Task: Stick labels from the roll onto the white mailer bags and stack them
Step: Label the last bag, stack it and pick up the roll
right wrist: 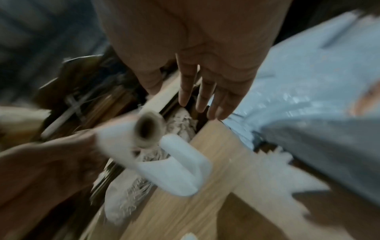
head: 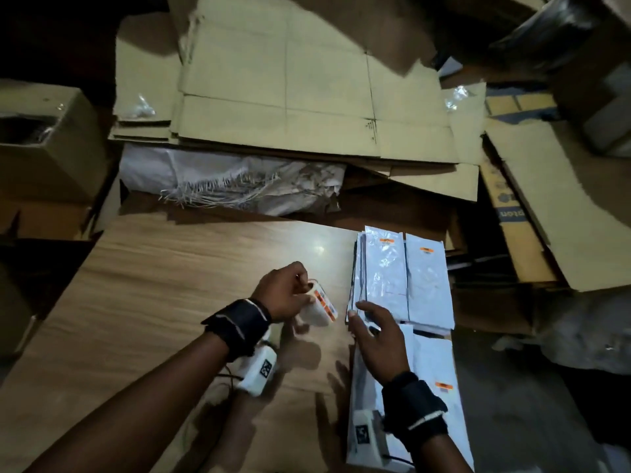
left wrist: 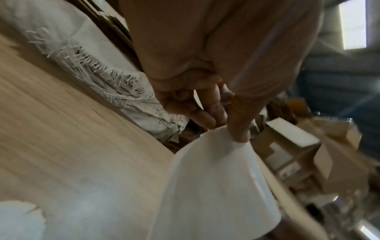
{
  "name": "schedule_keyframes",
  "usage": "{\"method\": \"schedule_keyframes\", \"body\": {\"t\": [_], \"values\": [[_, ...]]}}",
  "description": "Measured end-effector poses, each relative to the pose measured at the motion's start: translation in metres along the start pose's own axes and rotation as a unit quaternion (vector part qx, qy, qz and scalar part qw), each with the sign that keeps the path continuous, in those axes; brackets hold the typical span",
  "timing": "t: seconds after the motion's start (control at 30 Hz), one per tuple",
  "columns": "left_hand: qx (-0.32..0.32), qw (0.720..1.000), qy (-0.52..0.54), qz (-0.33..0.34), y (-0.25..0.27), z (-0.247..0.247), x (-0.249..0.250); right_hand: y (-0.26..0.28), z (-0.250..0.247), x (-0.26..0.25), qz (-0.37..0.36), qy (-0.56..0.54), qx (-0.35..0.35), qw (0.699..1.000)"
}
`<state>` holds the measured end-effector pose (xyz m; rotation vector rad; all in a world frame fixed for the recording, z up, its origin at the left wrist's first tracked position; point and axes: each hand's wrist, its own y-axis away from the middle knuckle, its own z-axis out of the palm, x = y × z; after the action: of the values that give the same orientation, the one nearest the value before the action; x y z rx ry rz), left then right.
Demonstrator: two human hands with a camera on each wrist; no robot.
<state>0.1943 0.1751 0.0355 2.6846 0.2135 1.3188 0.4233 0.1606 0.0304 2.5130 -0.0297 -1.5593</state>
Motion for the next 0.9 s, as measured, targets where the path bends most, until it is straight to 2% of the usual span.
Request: {"method": "schedule_keyframes", "body": {"t": [0.07,0.1,0.17,0.23,0.33,0.43,0.5,0.6,0.7,0.8,0.9], "values": [[-0.01,0.994,0.112,0.017,0.013,-0.024,0.005,-0.007,0.006,0.006,0.093,-0.09,-0.002,0.992],[-0.009,0.986,0.167,0.023,0.019,-0.032,0.01,-0.01,0.01,0.007,0.15,-0.144,-0.016,0.978],[0.031,0.964,0.265,0.024,0.028,-0.045,0.017,-0.009,0.022,0.004,0.241,-0.228,-0.055,0.942],[0.09,0.942,0.322,0.024,0.034,-0.052,0.022,-0.003,0.036,-0.008,0.275,-0.234,-0.12,0.925],[0.164,0.919,0.356,0.032,0.039,-0.059,0.03,0.008,0.05,-0.03,0.25,-0.247,-0.215,0.911],[0.196,0.918,0.343,0.041,0.047,-0.06,0.032,0.012,0.059,-0.051,0.237,-0.307,-0.286,0.876],[0.174,0.925,0.336,0.042,0.055,-0.057,0.028,0.009,0.063,-0.061,0.232,-0.34,-0.303,0.859],[0.113,0.93,0.347,0.038,0.067,-0.053,0.019,0.004,0.062,-0.07,0.226,-0.383,-0.28,0.851],[0.072,0.938,0.338,0.03,0.077,-0.054,0.011,0.002,0.054,-0.071,0.21,-0.4,-0.263,0.852],[0.04,0.942,0.332,0.022,0.084,-0.058,0.005,0.002,0.048,-0.065,0.203,-0.376,-0.258,0.867],[0.005,0.949,0.315,0.024,0.087,-0.061,0.002,0.005,0.047,-0.064,0.183,-0.36,-0.275,0.872]]}}
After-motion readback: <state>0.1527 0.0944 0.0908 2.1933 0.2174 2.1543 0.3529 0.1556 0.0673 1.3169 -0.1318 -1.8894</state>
